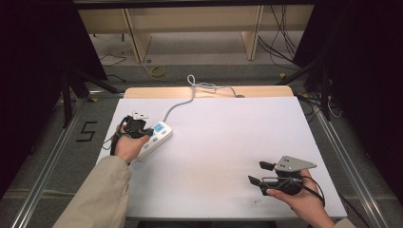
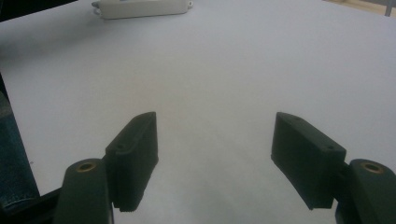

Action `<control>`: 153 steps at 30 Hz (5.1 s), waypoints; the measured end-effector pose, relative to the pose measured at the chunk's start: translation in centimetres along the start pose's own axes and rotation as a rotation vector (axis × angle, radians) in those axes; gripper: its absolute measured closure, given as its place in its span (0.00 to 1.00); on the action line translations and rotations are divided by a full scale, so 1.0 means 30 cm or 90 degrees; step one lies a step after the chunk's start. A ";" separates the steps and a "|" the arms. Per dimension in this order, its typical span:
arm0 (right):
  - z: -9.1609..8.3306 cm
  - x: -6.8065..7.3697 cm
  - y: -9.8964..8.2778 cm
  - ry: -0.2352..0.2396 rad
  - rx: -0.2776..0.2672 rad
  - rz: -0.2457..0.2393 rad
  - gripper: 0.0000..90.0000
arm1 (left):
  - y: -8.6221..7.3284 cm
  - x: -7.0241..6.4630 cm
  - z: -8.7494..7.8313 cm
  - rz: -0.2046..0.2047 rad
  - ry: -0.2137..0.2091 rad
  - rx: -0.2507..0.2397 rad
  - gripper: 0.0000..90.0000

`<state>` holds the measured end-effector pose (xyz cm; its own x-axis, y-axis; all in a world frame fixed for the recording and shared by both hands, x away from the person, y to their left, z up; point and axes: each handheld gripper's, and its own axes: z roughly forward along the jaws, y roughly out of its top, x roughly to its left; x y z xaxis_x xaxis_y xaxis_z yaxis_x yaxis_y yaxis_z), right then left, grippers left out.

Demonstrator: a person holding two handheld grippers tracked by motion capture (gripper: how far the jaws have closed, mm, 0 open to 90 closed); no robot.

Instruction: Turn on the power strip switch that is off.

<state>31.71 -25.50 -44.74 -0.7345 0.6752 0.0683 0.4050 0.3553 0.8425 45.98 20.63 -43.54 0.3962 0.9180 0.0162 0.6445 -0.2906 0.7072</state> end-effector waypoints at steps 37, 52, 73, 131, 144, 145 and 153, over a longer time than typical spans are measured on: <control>0.000 -0.001 0.000 0.001 0.002 0.000 0.36 | 0.014 -0.013 0.049 0.015 -0.007 0.040 1.00; 0.001 -0.002 -0.001 0.002 0.002 0.001 0.36 | 0.021 -0.022 0.068 0.025 -0.009 0.061 1.00; 0.000 -0.001 -0.001 0.002 0.005 0.001 0.36 | 0.017 -0.022 0.075 0.041 -0.002 0.083 1.00; 0.003 0.002 -0.005 0.003 0.015 -0.001 0.35 | 0.054 -0.049 0.093 0.056 0.017 0.161 1.00; 0.004 0.002 -0.004 0.004 0.015 0.000 0.35 | 0.065 -0.045 0.097 0.051 0.009 0.176 1.00; 0.004 0.003 -0.004 0.004 0.015 0.000 0.35 | 0.065 -0.044 0.097 0.051 0.009 0.176 1.00; 0.003 0.002 -0.005 0.005 0.016 -0.001 0.35 | 0.067 -0.049 0.099 0.057 0.013 0.182 1.00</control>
<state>31.65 -25.45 -44.89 -0.7391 0.6698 0.0715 0.4177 0.3724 0.8288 48.64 17.91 -44.23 0.4491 0.8893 0.0861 0.7666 -0.4330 0.4742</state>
